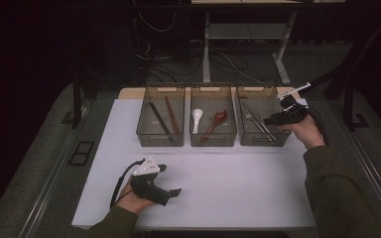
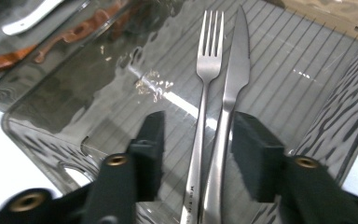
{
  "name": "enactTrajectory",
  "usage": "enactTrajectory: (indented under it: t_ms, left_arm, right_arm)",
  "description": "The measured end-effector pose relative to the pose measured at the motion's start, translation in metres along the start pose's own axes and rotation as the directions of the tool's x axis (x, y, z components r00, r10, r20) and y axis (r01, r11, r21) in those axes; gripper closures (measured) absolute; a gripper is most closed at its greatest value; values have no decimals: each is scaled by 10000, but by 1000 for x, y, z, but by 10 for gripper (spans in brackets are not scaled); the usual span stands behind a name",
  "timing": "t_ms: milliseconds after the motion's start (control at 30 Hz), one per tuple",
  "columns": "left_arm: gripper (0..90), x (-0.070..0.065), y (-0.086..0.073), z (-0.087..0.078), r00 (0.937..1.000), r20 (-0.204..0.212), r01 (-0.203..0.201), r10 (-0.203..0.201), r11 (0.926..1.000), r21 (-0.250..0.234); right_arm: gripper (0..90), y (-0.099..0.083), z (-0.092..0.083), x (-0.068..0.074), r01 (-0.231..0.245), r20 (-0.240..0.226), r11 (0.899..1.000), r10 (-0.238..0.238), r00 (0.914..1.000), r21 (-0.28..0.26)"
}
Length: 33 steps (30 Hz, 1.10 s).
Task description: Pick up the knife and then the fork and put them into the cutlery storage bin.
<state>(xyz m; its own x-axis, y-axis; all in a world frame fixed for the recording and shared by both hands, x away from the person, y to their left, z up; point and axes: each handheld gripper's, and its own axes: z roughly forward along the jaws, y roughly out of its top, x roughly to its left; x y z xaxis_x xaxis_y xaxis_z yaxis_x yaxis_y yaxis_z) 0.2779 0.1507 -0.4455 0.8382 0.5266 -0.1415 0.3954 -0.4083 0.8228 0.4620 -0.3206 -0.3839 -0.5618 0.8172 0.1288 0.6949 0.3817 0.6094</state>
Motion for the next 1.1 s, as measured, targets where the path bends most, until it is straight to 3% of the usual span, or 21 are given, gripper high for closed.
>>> enactTrajectory:
  t_ms: [300,500,900,1033,1100]
  left_arm:
    - [0,0,0,0,10000,26,36,-36,10000,-12]
    - [0,0,1,0,10000,94,-4,4,10000,-20]
    - [0,-1,0,-2,9998,154,97,-96,9999,-68]
    - [0,-2,0,-1,9999,147,41,-40,10000,-36]
    - [0,-2,0,-1,9999,147,35,-34,10000,-31]
  right_arm:
    - [338,-11,-13,6,-231,-450,9954,189,9988,-930]
    - [235,-22,-24,17,-416,-716,9820,288,9970,-1841]
    - [148,-45,-39,47,463,-858,9550,-745,9935,-2929]
    - [141,-54,-41,59,1009,-874,9489,-1325,9873,-2990]
    - [141,-58,-41,63,1067,-892,9486,-1390,9863,-2980]
